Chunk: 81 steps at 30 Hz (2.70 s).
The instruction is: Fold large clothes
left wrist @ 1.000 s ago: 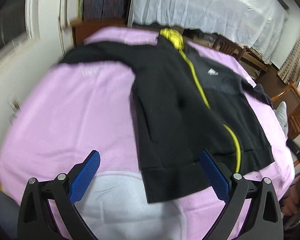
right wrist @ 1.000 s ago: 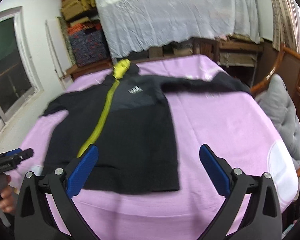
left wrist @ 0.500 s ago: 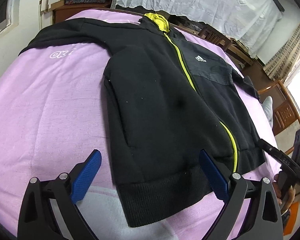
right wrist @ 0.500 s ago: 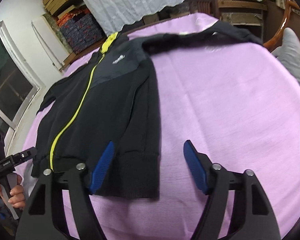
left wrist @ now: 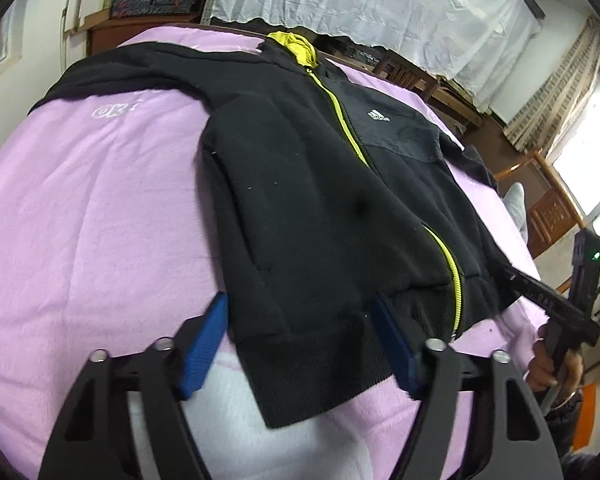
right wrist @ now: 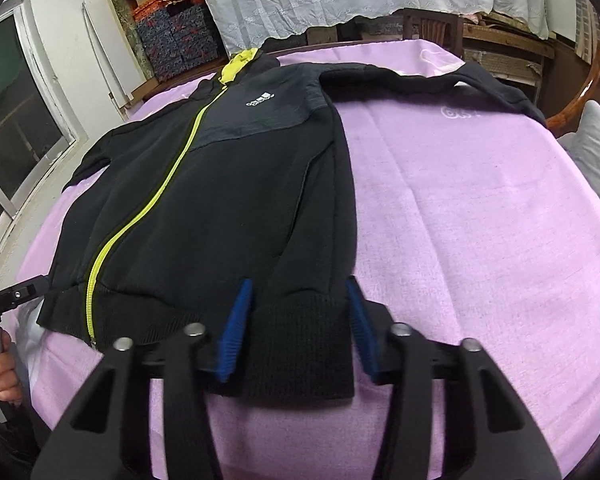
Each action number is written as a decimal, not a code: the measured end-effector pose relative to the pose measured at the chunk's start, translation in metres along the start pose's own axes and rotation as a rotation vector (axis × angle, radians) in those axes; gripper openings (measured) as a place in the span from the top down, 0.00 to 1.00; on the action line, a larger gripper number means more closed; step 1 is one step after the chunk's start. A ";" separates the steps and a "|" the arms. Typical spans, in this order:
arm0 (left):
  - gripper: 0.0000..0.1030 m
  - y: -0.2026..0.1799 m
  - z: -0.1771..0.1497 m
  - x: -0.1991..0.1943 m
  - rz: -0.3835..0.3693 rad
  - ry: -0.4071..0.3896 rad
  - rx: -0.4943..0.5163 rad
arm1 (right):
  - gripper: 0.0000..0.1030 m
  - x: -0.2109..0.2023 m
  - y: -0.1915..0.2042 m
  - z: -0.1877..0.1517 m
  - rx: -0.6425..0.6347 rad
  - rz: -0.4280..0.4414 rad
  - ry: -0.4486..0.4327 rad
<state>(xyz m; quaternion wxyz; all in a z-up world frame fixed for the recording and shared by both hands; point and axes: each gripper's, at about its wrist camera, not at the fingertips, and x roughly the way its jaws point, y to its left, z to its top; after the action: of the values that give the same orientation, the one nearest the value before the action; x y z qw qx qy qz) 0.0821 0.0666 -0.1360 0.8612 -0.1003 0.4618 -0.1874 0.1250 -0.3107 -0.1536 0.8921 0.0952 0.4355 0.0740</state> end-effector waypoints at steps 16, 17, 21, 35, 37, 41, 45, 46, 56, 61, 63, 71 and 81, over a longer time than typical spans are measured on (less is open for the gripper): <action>0.89 0.028 -0.006 -0.042 0.004 -0.042 -0.077 | 0.90 -0.053 0.014 -0.005 0.038 0.249 -0.003; 0.89 0.034 -0.008 -0.038 0.004 -0.027 -0.091 | 0.90 -0.051 0.016 -0.009 0.036 0.245 0.017; 0.89 0.042 -0.009 -0.028 -0.009 -0.001 -0.115 | 0.90 -0.030 0.007 -0.023 0.067 0.217 0.085; 0.45 -0.010 0.049 -0.053 0.181 -0.119 0.073 | 0.62 -0.060 -0.015 0.015 0.082 0.211 -0.017; 0.38 -0.029 0.076 -0.038 0.163 -0.135 0.102 | 0.62 -0.059 -0.010 0.035 0.066 0.227 -0.037; 0.32 -0.055 0.120 0.003 0.123 -0.118 0.134 | 0.62 -0.021 0.022 0.088 0.038 0.294 -0.006; 0.32 -0.064 0.159 0.062 0.129 -0.036 0.115 | 0.62 0.038 0.041 0.132 0.065 0.314 0.060; 0.32 -0.063 0.164 0.076 0.139 -0.016 0.108 | 0.62 0.051 0.043 0.139 0.078 0.307 0.070; 0.26 -0.022 0.178 0.147 0.276 0.089 0.083 | 0.70 0.134 -0.016 0.168 0.258 0.425 0.164; 0.26 -0.023 0.200 0.140 0.231 0.104 0.034 | 0.53 0.101 -0.092 0.176 0.437 0.322 0.018; 0.23 -0.031 0.214 0.138 0.230 0.076 0.042 | 0.48 0.080 -0.129 0.173 0.532 0.245 -0.062; 0.21 -0.034 0.232 0.180 0.271 0.061 0.056 | 0.48 0.050 -0.208 0.152 0.755 0.054 -0.169; 0.09 -0.020 0.225 0.191 0.296 0.033 0.064 | 0.46 0.075 -0.241 0.168 0.883 0.049 -0.210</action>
<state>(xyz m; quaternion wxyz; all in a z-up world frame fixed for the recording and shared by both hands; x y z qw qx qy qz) 0.3610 -0.0308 -0.1497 0.8744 -0.0003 0.4794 -0.0746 0.3160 -0.5463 -0.1660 0.8034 0.4838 0.3299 -0.1079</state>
